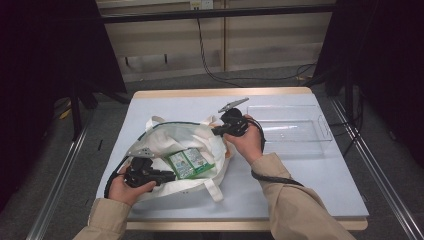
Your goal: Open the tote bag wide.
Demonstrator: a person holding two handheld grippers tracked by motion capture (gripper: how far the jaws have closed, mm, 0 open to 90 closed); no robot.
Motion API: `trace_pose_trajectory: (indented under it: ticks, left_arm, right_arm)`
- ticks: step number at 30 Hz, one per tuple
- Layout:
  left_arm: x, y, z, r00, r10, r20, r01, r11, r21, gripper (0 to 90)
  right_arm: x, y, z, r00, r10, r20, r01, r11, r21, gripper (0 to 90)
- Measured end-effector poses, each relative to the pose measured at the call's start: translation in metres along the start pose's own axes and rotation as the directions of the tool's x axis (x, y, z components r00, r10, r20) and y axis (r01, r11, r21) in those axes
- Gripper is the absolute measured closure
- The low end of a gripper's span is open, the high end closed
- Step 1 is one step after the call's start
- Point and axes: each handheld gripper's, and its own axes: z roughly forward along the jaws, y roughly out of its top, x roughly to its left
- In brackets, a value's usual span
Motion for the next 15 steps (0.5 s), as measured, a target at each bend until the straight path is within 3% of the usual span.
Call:
trace_pose_trajectory:
  ticks: [5, 15]
  left_arm:
    - [-0.003, -0.002, 0.002, 0.9999, 0.016, 0.005, -0.016, 0.9999, 0.0, 89.5]
    - [-0.006, -0.016, 0.007, 1.0, 0.006, -0.001, -0.006, 1.0, 0.006, 90.0]
  right_arm:
    - [-0.001, 0.0, 0.001, 1.0, 0.007, 0.004, -0.007, 1.0, 0.005, 87.5]
    - [-0.002, 0.0, 0.004, 0.9998, 0.004, 0.021, -0.004, 1.0, 0.017, 87.6]
